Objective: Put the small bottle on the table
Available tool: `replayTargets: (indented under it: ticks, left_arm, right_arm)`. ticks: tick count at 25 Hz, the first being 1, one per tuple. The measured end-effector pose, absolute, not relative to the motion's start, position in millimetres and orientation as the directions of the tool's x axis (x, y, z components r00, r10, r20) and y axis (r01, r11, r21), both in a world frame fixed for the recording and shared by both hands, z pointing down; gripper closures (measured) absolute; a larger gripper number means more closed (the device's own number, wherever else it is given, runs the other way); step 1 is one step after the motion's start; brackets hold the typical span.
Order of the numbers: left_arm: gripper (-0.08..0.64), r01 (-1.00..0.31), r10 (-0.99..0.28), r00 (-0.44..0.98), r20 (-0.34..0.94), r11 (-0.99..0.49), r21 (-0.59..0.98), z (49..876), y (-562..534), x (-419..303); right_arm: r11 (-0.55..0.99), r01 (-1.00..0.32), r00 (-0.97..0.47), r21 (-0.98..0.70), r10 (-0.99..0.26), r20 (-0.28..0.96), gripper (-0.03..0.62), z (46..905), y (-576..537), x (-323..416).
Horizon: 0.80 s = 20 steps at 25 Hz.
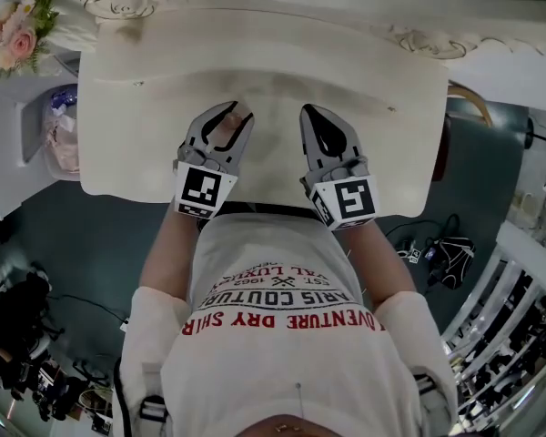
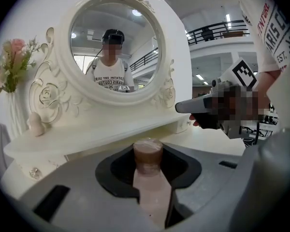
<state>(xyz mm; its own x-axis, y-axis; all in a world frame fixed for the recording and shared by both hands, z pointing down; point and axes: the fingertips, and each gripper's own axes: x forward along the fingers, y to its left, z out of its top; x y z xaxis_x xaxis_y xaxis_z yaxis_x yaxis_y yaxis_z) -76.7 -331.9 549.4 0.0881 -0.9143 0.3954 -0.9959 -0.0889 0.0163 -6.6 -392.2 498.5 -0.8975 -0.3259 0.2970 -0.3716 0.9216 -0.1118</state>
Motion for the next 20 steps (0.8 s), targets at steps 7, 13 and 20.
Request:
replayTargets:
  ticks: [7, 13, 20]
  left_arm:
    - [0.428, -0.997, -0.912, 0.072, 0.405, -0.067, 0.028, 568, -341, -82]
    - [0.428, -0.997, -0.922, 0.081, 0.379, -0.079, 0.021, 569, -347, -78]
    - [0.428, -0.997, -0.928, 0.072, 0.364, -0.068, 0.023, 570, -347, -78]
  right_arm:
    - [0.917, -0.382, -0.891, -0.118, -0.331, 0.309, 0.594, 509, -399, -1]
    - [0.917, -0.381, -0.888, -0.115, -0.329, 0.32, 0.594, 513, -401, 2]
    - [0.917, -0.383, -0.887, -0.112, -0.332, 0.32, 0.594, 511, -400, 1]
